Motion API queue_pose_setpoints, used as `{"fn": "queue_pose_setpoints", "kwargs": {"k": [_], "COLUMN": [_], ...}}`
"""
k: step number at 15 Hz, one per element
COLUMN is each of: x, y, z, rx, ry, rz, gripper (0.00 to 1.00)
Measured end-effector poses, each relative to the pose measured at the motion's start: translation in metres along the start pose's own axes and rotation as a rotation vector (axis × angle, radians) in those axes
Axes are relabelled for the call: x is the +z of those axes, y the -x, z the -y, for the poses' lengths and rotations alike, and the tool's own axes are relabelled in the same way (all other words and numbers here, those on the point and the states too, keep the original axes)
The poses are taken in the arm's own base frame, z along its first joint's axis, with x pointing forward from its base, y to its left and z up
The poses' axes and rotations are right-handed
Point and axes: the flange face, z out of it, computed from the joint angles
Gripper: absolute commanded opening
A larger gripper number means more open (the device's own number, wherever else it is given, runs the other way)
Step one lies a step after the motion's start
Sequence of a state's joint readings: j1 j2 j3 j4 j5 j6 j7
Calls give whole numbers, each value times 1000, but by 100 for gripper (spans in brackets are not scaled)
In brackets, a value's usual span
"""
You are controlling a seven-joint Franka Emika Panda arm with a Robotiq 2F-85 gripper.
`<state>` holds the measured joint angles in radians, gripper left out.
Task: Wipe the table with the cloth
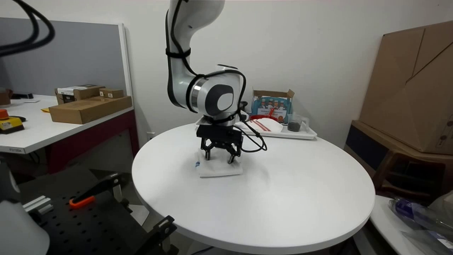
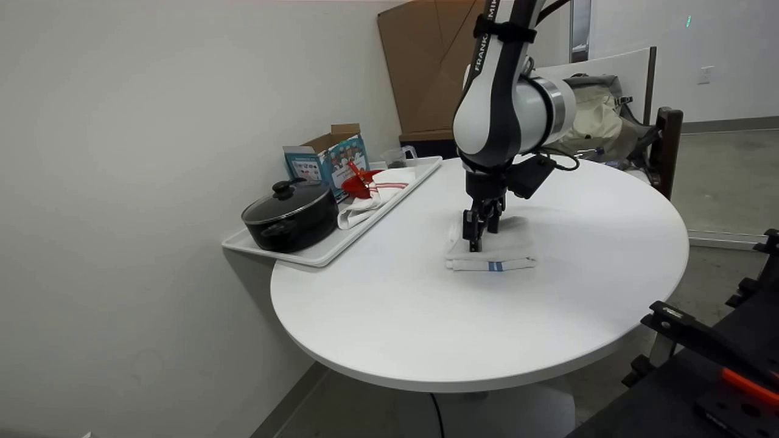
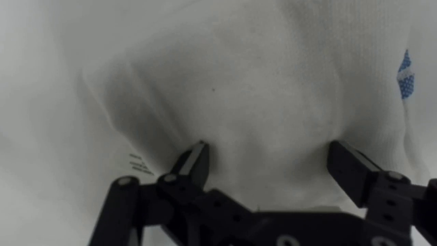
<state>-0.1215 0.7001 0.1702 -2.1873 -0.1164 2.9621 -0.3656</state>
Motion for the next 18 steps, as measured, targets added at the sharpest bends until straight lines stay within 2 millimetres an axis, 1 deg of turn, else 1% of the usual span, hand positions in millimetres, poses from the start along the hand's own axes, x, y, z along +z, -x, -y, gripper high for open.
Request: {"fn": "queue_pose_setpoints", "kwargs": {"k": [7, 8, 9, 10, 11, 12, 14, 18], "x": [5, 5, 6, 6, 7, 7, 5, -7], "y": [-10, -10, -10, -10, -9, -9, -9, -6], "z": [18, 19, 21, 21, 22, 23, 24, 27], "rx": [-36, -39, -41, -42, -41, -40, -40, -56], "ry": [-7, -7, -8, -10, -15, -22, -46, -105], "rz": [2, 3, 6, 10, 16, 21, 30, 46], "gripper": [6, 1, 41, 37, 38, 44, 58, 87]}}
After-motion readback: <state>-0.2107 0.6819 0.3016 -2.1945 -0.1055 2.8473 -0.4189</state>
